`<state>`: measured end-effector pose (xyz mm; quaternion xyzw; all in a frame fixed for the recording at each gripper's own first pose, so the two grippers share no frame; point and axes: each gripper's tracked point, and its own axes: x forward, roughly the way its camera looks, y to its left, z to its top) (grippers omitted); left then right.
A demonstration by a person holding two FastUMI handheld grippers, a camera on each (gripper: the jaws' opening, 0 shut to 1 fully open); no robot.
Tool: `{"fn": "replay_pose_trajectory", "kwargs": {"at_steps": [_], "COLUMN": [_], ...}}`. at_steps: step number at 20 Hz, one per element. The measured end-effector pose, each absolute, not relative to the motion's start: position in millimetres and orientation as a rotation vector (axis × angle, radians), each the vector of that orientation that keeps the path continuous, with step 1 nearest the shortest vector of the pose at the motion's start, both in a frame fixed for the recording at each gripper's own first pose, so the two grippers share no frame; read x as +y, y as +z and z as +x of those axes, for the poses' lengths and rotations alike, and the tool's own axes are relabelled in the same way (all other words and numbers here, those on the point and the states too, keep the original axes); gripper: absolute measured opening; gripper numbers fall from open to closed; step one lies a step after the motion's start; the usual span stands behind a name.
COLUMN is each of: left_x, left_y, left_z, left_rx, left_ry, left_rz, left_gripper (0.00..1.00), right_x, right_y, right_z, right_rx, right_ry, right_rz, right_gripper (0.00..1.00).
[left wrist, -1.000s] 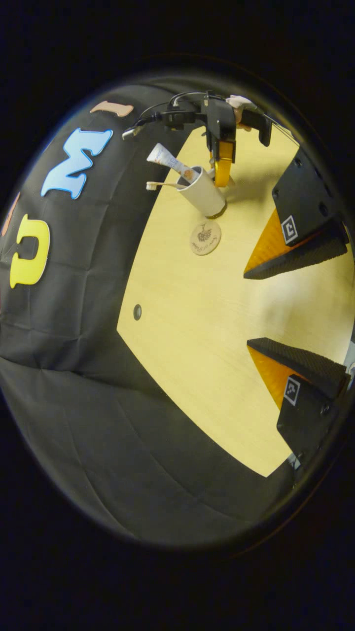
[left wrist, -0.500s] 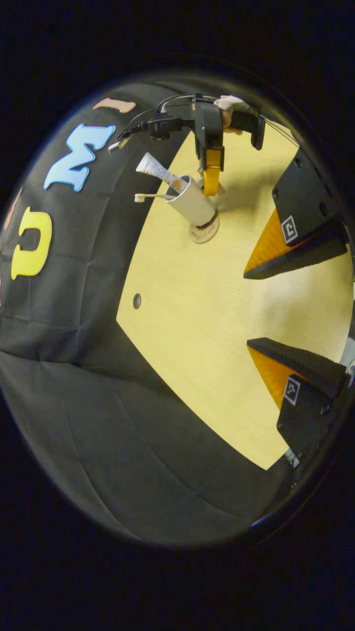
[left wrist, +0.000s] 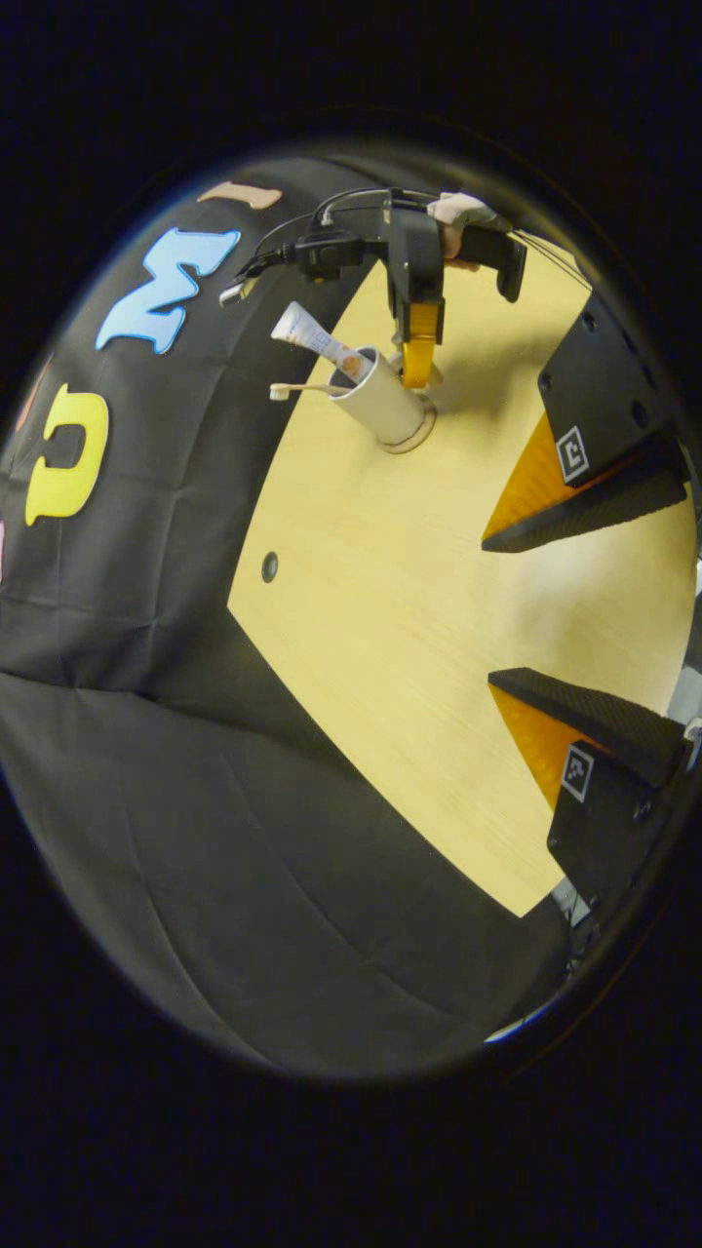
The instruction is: Put the toothbrush and toothpaste on the desktop into the cup, then pick up the cup and place it on the coaster on the desktop.
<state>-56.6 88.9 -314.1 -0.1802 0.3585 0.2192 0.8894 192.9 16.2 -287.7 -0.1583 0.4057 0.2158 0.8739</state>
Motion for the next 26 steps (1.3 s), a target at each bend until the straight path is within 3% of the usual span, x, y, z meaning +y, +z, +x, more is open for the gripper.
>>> {"fn": "replay_pose_trajectory", "kwargs": {"at_steps": [2, 5, 6, 8, 14, 21, 26], "left_x": [86.4, 85.9, 86.5, 85.3, 76.6, 64.3, 57.5], "left_y": [-316.1, -320.1, -319.0, -319.0, -331.5, -319.9, -298.6], "left_z": [-56.2, -53.8, -53.3, -49.3, -33.2, -17.0, 6.0], "left_rx": [0.744, 0.739, 0.737, 0.729, 0.711, 0.655, 0.540], "left_ry": [0.455, 0.449, 0.446, 0.437, 0.405, 0.326, 0.229], "left_rz": [-0.385, -0.386, -0.382, -0.375, -0.366, -0.338, -0.288], "left_gripper": [0.82, 0.82, 0.82, 0.82, 0.82, 0.82, 0.82], "right_x": [17.4, 17.6, 18.4, 17.5, 15.8, 3.4, -27.2], "right_y": [-282.8, -278.1, -276.2, -270.3, -248.1, -196.7, -128.7], "right_z": [194.1, 191.9, 192.1, 190.5, 179.7, 155.0, 128.2], "right_rx": [0.834, 0.841, 0.836, 0.824, 0.793, 0.701, 0.546], "right_ry": [0.450, 0.448, 0.448, 0.448, 0.460, 0.463, 0.375], "right_rz": [-0.313, -0.289, -0.288, -0.285, -0.257, -0.238, -0.237], "right_gripper": [0.24, 0.25, 0.22, 0.27, 0.27, 0.27, 0.26]}}
